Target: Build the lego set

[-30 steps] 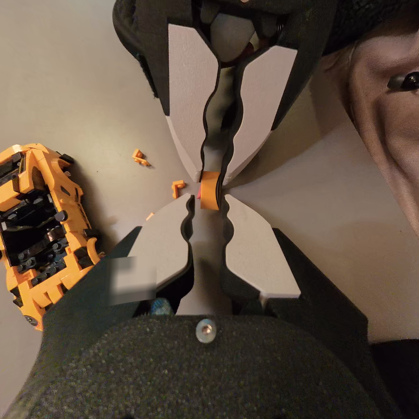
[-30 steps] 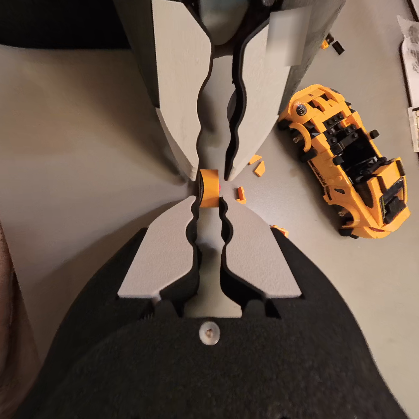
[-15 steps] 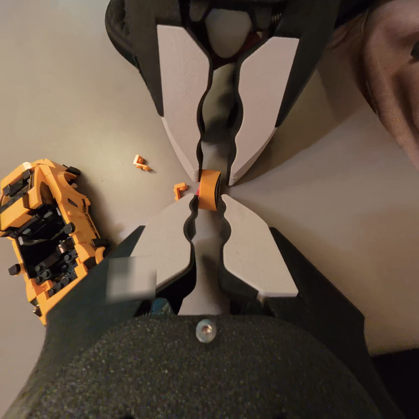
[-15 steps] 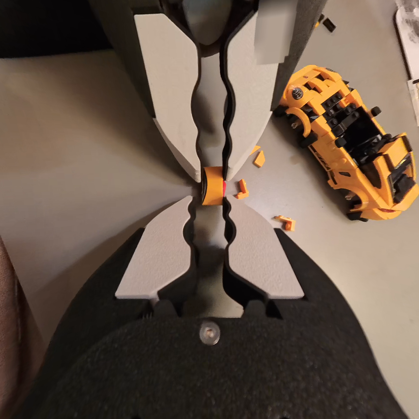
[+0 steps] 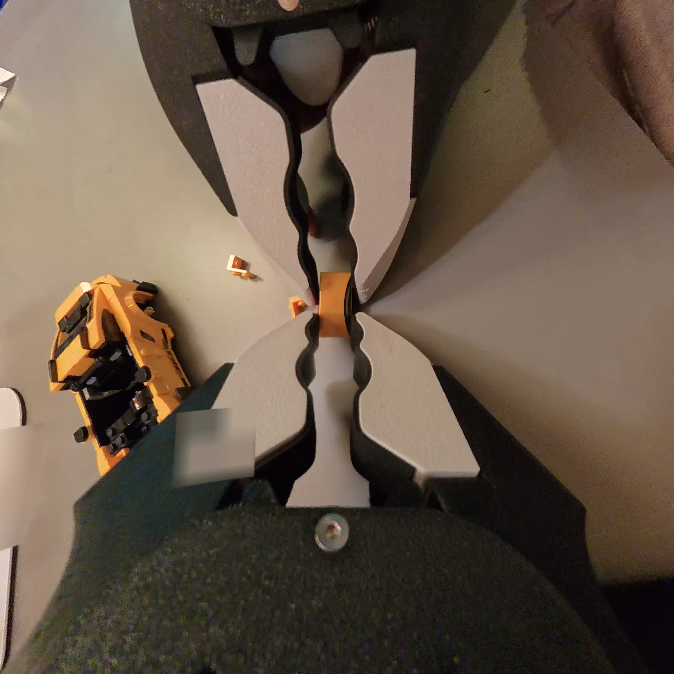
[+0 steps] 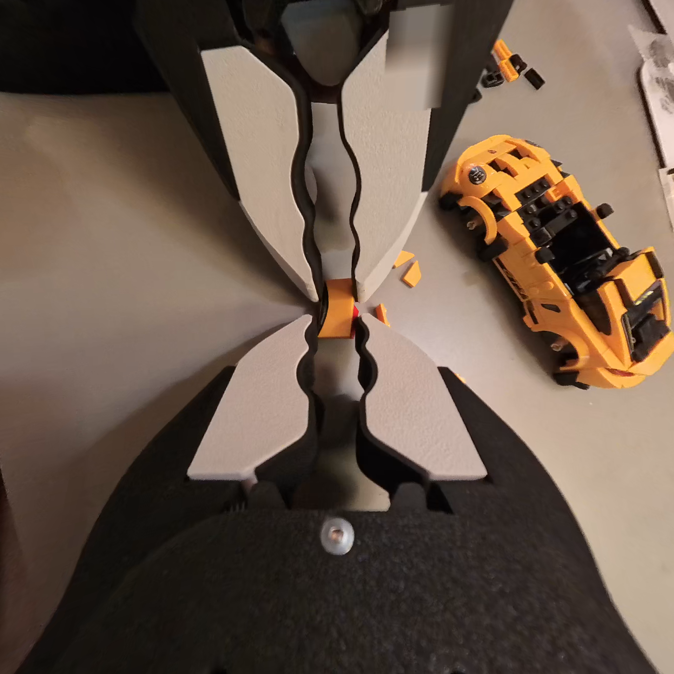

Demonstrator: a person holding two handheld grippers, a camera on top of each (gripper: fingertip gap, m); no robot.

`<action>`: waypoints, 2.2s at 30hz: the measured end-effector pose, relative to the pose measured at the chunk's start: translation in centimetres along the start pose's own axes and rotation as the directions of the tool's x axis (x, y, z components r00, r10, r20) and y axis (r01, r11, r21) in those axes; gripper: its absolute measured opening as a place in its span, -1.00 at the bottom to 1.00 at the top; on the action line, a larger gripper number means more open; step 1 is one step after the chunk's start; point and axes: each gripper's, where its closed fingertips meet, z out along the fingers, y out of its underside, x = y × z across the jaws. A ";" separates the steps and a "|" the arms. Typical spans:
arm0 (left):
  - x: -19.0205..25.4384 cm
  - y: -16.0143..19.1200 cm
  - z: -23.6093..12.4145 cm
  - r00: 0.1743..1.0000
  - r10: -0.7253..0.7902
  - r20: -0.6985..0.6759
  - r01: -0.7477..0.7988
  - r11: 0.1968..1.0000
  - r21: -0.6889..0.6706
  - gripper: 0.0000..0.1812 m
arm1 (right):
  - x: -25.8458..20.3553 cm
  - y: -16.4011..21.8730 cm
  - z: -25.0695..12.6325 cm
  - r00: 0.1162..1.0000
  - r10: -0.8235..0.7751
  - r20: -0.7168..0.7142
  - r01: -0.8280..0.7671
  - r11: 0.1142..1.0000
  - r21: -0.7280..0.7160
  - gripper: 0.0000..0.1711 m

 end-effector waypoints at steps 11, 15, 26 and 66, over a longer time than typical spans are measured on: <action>0.0 -0.5 -0.9 0.995 -0.089 -0.055 0.092 0.993 0.072 -0.77 | -0.8 -1.0 -1.2 0.874 0.367 0.317 -0.397 0.917 0.033 -0.79; 0.0 -0.8 -1.1 0.995 -0.086 -0.049 0.090 0.992 0.088 -0.77 | -0.7 -1.0 -1.4 0.835 0.420 0.357 -0.459 0.888 0.029 -0.79; 0.3 1.0 -1.0 0.991 -0.115 -0.065 0.114 0.993 -0.019 -0.73 | -0.9 -0.4 -1.3 0.872 0.380 0.308 -0.398 0.917 -0.004 -0.79; -2.1 1.2 -0.9 0.990 -0.141 0.028 0.140 0.989 0.039 -0.86 | 2.1 0.7 -1.9 0.941 0.332 0.067 -0.329 0.943 -0.052 -0.76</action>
